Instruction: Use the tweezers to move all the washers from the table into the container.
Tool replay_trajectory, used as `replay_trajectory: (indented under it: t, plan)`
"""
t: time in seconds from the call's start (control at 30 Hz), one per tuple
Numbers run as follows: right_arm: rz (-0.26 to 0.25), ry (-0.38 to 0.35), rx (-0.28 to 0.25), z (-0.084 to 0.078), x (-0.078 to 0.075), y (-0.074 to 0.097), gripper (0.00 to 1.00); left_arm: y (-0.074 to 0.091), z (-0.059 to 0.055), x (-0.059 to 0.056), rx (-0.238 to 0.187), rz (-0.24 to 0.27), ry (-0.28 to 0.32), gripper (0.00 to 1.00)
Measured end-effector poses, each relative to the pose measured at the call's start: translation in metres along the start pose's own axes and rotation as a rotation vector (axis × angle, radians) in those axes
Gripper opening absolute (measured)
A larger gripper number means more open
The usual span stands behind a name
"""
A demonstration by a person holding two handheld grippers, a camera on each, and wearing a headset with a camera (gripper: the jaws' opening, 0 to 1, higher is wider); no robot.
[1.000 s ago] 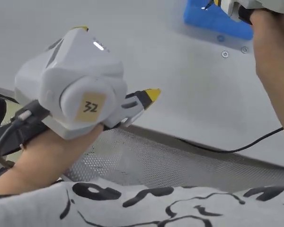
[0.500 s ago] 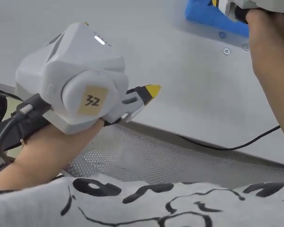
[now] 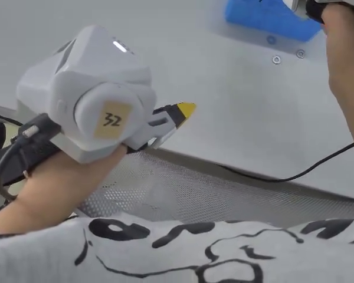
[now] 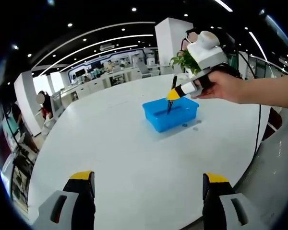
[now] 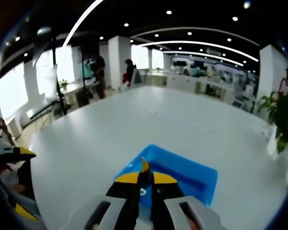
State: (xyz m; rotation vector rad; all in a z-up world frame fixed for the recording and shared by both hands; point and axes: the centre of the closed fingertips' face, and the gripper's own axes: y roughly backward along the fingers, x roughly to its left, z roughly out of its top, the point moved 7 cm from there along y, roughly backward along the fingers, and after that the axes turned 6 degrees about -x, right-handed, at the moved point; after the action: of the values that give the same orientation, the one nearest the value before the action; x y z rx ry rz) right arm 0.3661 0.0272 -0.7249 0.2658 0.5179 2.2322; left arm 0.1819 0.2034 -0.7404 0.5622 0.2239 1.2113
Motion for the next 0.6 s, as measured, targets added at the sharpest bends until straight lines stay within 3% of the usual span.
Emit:
replay_trajectory:
  t: [0.33, 0.47, 0.6]
  plan:
    - [-0.005, -0.01, -0.039, 0.016, -0.002, 0.037, 0.04, 0.002, 0.003, 0.0, -0.015, 0.004, 0.003, 0.96]
    - [-0.002, -0.001, -0.03, 0.015, 0.0, 0.047, 0.04, 0.001, 0.002, 0.0, -0.008, 0.002, 0.008, 0.96]
    - [-0.008, 0.004, 0.002, 0.004, 0.002, 0.056, 0.04, 0.001, 0.002, 0.0, -0.006, 0.005, 0.005, 0.95]
